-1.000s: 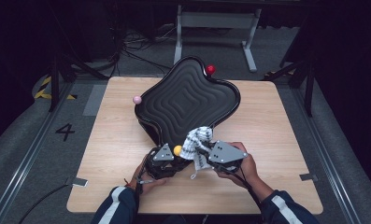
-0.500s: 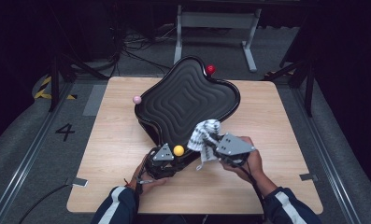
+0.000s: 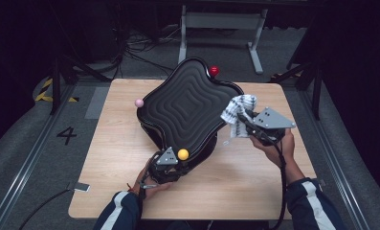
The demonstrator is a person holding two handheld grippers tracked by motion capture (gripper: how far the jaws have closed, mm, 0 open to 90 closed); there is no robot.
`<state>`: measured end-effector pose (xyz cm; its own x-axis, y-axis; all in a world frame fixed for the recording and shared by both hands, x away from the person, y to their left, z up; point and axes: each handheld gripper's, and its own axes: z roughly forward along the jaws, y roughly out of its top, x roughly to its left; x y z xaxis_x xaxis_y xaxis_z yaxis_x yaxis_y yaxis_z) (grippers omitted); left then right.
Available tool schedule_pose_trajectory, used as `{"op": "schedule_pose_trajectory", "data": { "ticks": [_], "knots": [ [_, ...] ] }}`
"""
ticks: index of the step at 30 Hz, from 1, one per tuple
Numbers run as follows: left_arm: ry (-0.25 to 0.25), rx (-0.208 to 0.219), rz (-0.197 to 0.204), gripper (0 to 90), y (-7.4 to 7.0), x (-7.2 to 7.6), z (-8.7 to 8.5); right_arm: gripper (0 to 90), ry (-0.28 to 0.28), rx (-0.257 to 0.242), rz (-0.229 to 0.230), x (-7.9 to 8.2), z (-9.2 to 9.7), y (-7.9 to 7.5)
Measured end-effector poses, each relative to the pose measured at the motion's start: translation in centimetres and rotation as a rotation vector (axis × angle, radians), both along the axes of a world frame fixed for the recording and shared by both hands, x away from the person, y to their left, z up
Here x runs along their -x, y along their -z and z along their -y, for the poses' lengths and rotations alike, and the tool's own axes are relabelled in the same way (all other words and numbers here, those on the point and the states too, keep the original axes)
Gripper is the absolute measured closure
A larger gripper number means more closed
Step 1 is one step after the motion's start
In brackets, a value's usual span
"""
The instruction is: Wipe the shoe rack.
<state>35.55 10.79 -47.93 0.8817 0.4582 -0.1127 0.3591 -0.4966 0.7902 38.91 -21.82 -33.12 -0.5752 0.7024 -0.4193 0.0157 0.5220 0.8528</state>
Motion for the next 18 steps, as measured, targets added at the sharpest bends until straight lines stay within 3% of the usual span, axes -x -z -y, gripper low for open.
{"op": "schedule_pose_trajectory", "data": {
  "ticks": [9, 17, 18],
  "knots": [
    [0.002, -0.004, -0.002, 72.3, 0.0, 0.0, 0.0, 77.0, 0.068, -0.023, -0.008, -2.4, 1.5, -1.2],
    [0.002, -0.002, 0.000, 72.3, 0.0, 0.0, 0.0, 77.8, 0.060, -0.031, -0.016, -2.1, 1.3, -1.1],
    [0.000, -0.003, -0.001, 72.3, 0.0, 0.0, 0.0, 77.7, 0.039, -0.022, -0.017, -1.6, 1.0, -0.8]
  ]
}}
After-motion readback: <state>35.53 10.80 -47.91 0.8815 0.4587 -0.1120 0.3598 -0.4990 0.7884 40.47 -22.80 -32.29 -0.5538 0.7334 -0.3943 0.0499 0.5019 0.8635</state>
